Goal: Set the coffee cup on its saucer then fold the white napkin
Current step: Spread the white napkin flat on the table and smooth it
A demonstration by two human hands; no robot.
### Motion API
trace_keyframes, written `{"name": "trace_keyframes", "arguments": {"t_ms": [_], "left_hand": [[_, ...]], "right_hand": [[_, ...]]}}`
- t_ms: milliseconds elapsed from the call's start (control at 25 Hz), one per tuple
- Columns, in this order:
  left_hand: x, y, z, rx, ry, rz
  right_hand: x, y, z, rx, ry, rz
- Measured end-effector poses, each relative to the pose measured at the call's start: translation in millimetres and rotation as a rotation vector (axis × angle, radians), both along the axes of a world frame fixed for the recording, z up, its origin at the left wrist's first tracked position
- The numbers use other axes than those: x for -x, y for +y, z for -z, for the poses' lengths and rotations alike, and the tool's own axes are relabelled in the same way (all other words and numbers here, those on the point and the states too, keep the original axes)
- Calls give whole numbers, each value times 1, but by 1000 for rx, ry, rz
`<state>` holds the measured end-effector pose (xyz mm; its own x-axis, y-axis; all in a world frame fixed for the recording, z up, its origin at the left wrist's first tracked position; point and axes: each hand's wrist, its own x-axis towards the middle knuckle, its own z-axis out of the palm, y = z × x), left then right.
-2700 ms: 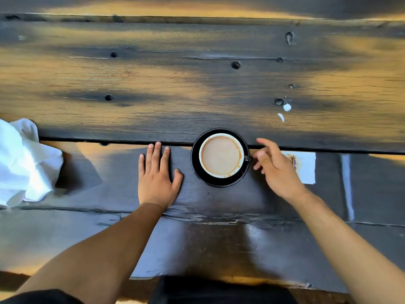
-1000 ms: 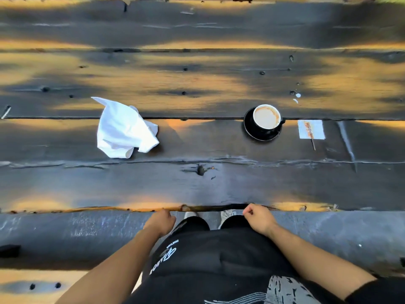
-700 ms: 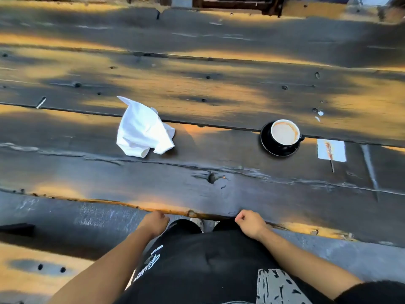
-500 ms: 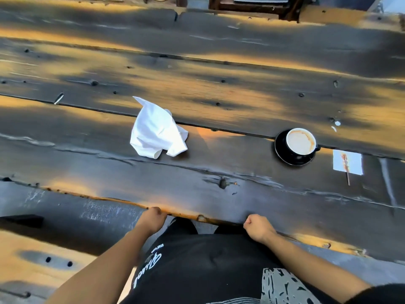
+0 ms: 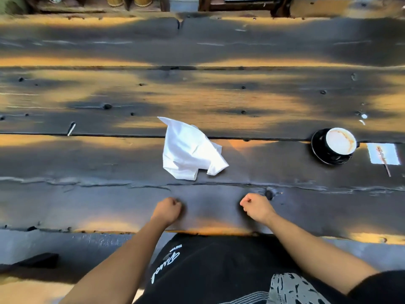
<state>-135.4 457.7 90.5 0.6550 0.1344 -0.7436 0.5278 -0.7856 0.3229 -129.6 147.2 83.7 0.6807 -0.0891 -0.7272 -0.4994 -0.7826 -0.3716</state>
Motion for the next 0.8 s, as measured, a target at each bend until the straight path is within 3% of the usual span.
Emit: {"name": "trace_keyframes", "arguments": {"t_ms": [120,400,680,800], "left_hand": [[-33,26,-11,-22,-72,21],[-140,28,-35,-55,-500,65],[-244,-8,-21,-154,-611,531],[-270,-11,-6,-225,-544,705]], "right_hand": [[-21,35,-9,30,-62,73],[-83,96,-29,103,-284,147],[-136,121,-16,179,-397,46],[-161,126,-7,189,-401,31]]}}
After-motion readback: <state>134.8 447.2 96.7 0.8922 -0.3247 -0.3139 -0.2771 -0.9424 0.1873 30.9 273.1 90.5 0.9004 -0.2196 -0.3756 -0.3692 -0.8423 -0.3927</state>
